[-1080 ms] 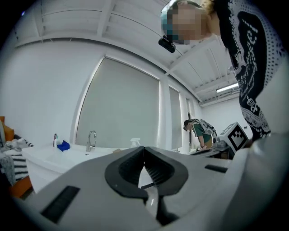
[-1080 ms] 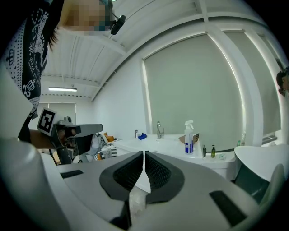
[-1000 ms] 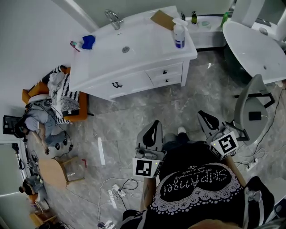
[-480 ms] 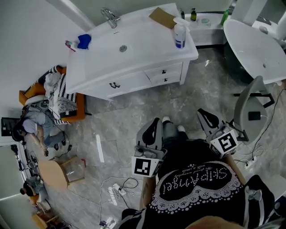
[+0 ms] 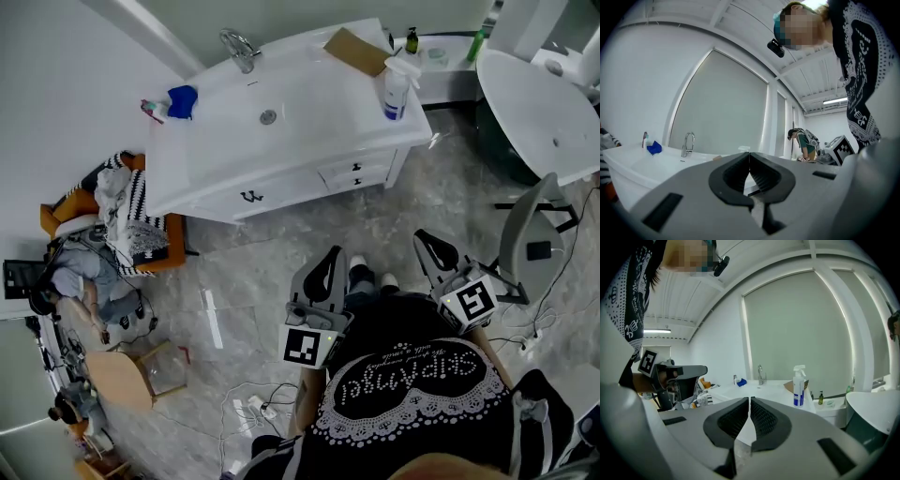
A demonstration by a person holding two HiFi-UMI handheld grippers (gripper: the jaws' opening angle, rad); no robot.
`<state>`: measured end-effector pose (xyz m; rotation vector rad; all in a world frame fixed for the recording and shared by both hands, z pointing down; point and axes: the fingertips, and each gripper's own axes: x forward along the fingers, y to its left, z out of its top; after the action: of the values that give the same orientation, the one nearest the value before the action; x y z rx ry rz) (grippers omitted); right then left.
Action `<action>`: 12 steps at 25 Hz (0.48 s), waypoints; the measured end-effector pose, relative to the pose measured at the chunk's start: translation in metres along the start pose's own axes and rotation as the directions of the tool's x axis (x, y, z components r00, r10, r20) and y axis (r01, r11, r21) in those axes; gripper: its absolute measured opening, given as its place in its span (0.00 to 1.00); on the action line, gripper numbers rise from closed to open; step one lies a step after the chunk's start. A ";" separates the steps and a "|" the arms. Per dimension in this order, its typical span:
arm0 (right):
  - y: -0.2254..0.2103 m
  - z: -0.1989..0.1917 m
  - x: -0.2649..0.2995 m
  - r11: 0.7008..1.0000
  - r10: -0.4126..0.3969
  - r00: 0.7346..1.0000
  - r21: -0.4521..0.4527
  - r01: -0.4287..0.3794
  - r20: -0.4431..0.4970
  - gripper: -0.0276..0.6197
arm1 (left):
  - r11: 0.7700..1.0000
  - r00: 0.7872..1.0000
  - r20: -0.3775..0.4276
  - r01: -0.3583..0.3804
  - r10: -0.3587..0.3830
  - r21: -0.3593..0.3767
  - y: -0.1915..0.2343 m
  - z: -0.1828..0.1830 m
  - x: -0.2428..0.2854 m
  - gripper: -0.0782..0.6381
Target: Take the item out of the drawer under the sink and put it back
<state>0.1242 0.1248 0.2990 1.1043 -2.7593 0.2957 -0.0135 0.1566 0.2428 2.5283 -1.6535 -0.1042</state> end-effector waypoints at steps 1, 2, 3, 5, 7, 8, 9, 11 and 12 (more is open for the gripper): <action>0.002 0.003 0.005 1.000 -0.003 1.000 0.003 0.003 0.002 0.08 | 1.000 1.000 -0.001 0.002 -0.002 0.001 0.006 0.001 0.001 0.12; 0.004 0.005 0.010 1.000 -0.007 1.000 0.006 0.007 0.003 0.08 | 1.000 1.000 0.007 0.004 -0.004 0.004 0.011 0.003 0.002 0.12; 0.006 0.006 0.015 1.000 -0.012 1.000 0.009 0.012 0.003 0.08 | 1.000 1.000 0.023 0.006 -0.006 0.006 0.016 0.007 0.003 0.12; 0.008 0.006 0.023 1.000 -0.019 1.000 0.010 0.019 0.002 0.08 | 1.000 0.999 0.032 0.000 0.001 -0.007 0.026 0.010 0.004 0.12; 0.010 0.007 0.030 1.000 -0.025 1.000 0.011 0.025 0.006 0.08 | 1.000 1.000 0.021 -0.008 0.009 -0.018 0.035 0.009 0.004 0.12; 0.011 0.007 0.033 0.999 -0.029 1.000 0.013 0.029 0.008 0.08 | 1.000 1.000 0.009 -0.014 0.015 -0.028 0.039 0.009 0.004 0.12; 0.012 0.007 0.035 0.999 -0.032 0.999 0.016 0.032 0.011 0.08 | 0.999 1.000 0.001 -0.017 0.017 -0.037 0.041 0.009 0.004 0.12; 0.017 0.006 0.040 0.999 -0.036 0.999 0.021 0.036 0.013 0.08 | 0.999 1.000 -0.009 -0.005 0.005 -0.040 0.044 0.007 0.001 0.12; 0.020 0.004 0.042 0.999 -0.038 0.999 0.022 0.038 0.012 0.08 | 0.999 1.000 -0.017 0.007 -0.007 -0.035 0.045 0.004 -0.001 0.12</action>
<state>0.0800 0.1101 0.3012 1.1657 -2.7486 0.3159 -0.0553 0.1395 0.2447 2.5029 -1.6224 -0.1104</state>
